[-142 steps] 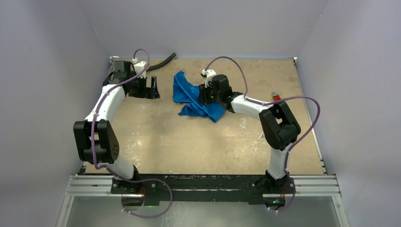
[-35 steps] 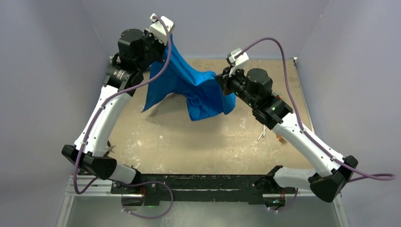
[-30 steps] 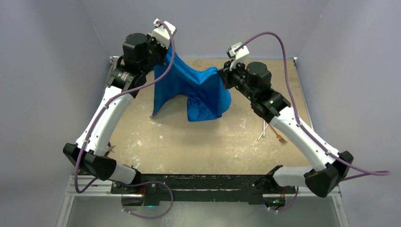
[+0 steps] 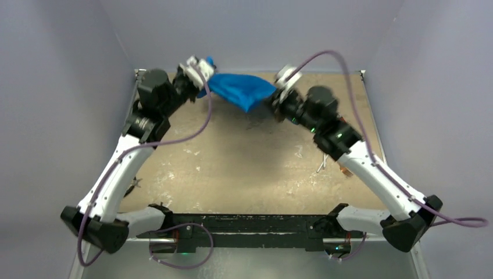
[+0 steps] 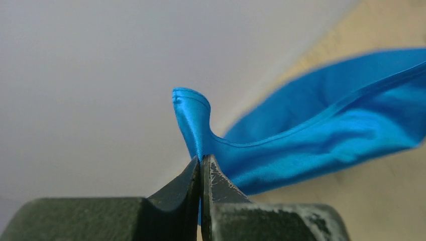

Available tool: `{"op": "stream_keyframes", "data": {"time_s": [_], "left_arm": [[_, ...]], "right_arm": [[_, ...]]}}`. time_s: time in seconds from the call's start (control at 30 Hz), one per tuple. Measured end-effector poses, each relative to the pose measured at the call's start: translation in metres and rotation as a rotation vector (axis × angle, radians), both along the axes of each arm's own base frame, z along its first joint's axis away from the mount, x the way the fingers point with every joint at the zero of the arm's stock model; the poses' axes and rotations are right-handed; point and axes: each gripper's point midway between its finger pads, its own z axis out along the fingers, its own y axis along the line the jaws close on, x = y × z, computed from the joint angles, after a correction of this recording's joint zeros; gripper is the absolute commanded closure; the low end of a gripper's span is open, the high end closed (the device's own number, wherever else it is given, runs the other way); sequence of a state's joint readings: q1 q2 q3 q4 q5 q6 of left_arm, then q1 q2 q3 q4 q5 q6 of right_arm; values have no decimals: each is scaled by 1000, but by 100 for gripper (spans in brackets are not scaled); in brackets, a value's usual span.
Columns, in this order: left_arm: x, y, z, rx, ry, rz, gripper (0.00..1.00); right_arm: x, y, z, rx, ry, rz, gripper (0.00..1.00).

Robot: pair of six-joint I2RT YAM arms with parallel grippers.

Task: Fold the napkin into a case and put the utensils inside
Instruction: Flatten out the crumpled napkin at the corner of the board, then flatten the napkin at the center of the board.

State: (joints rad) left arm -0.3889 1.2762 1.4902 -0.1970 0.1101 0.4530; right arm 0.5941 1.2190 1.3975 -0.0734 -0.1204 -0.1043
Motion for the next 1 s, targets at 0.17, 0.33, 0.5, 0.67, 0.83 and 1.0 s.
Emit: {"op": "stream_keyframes", "data": {"time_s": [0.17, 0.33, 0.5, 0.67, 0.83, 1.0], "left_arm": [[-67, 16, -176, 229, 323, -98, 100], [-136, 51, -324, 462, 687, -143, 46], [-157, 63, -339, 528, 760, -161, 41], [-155, 60, -323, 523, 729, -173, 37], [-160, 51, -322, 517, 754, -240, 38], [-140, 52, -344, 523, 800, -179, 41]], "right_arm": [[-92, 56, -198, -197, 404, 237, 100], [-196, 49, -336, -398, 780, 342, 76], [-204, 55, -333, -356, 841, 338, 34], [-190, 66, -297, -276, 802, 326, 22], [-140, 45, -268, -129, 780, 161, 27], [-70, -10, -300, -79, 838, -160, 45]]}}
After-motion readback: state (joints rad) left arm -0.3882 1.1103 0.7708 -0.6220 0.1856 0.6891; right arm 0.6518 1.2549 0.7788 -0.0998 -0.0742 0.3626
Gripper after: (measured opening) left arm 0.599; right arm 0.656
